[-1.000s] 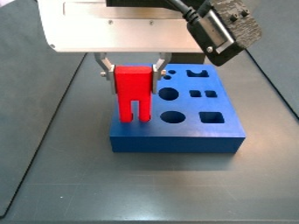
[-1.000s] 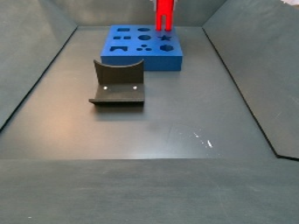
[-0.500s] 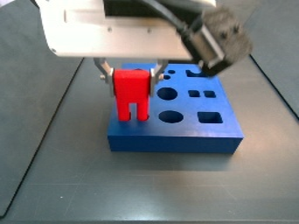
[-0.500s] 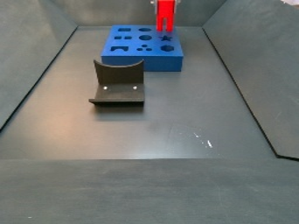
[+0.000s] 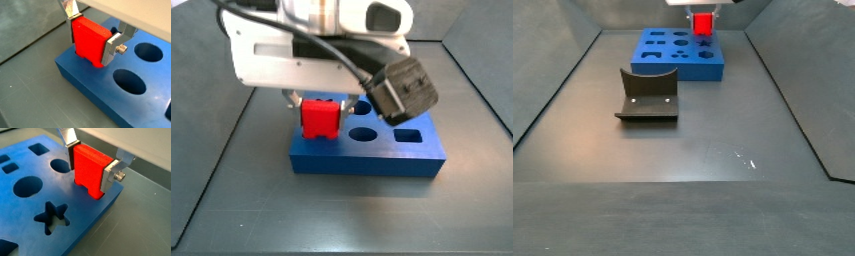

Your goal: Insert the square-circle object.

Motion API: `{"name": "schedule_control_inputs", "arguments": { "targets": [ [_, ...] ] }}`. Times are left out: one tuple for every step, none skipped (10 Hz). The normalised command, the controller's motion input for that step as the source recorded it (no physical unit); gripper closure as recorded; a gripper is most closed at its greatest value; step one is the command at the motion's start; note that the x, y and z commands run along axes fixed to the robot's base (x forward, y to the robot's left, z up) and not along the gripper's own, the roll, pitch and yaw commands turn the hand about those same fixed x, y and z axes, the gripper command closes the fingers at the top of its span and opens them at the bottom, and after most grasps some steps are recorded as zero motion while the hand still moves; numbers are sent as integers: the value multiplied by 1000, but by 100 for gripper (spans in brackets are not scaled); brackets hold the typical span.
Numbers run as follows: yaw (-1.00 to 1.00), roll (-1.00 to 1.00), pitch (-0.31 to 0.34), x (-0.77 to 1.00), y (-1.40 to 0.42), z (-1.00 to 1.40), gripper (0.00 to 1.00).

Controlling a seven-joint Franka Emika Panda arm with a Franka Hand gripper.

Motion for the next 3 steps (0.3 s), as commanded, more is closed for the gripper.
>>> {"name": "schedule_control_inputs", "arguments": {
  "targets": [
    [-77,-67,-40,37,-9,-997,100],
    [0,-77,-76,0,29,-91,100],
    [0,0,0,0,0,0,100]
  ]
}}
